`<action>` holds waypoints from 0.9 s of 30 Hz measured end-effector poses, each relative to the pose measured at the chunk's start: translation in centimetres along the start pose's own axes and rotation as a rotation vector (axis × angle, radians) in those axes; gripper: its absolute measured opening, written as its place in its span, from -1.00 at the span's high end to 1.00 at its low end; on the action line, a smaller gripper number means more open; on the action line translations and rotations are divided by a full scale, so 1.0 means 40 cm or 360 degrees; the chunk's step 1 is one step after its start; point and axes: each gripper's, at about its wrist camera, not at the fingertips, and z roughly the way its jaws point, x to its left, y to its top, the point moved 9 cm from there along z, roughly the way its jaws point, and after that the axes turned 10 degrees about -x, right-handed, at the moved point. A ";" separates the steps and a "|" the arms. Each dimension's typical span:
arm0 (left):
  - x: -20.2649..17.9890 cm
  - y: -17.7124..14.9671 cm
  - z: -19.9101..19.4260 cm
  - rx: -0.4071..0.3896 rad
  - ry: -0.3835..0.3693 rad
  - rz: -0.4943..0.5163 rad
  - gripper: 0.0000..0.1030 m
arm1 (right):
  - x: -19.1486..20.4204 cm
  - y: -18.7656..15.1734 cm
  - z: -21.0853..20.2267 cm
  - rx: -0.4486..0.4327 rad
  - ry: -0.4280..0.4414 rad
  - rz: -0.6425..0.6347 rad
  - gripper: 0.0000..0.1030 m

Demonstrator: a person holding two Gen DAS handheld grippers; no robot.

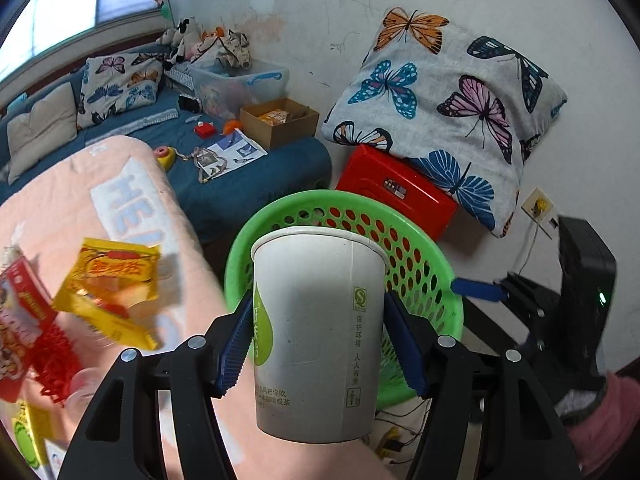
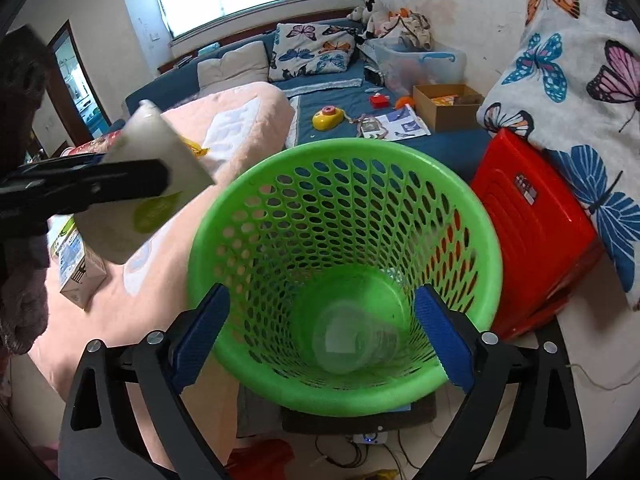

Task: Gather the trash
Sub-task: 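Carry the paper cup and plastic tub over the green basket and release both, then grasp the red snack cup with the left tool while the right tool grasps the milk carton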

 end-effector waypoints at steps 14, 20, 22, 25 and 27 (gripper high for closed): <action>-0.036 -0.031 0.089 0.0086 0.0006 -0.0009 -0.57 | 0.010 -0.014 -0.092 -0.0104 0.0007 0.0080 -0.80; -0.018 -0.050 0.077 0.0101 0.0012 -0.0017 -0.68 | 0.019 -0.006 -0.100 -0.0138 0.0021 0.0114 -0.80; -0.007 -0.055 0.057 0.0086 0.0019 -0.0017 -0.68 | 0.027 -0.002 -0.102 -0.0141 0.0025 0.0118 -0.80; 0.019 -0.060 0.006 0.0031 0.0059 -0.0005 -0.68 | 0.047 0.004 -0.108 -0.0140 0.0037 0.0090 -0.80; 0.045 -0.066 -0.033 -0.0001 0.0088 -0.0011 -0.68 | 0.064 0.011 -0.109 -0.0143 0.0050 0.0067 -0.80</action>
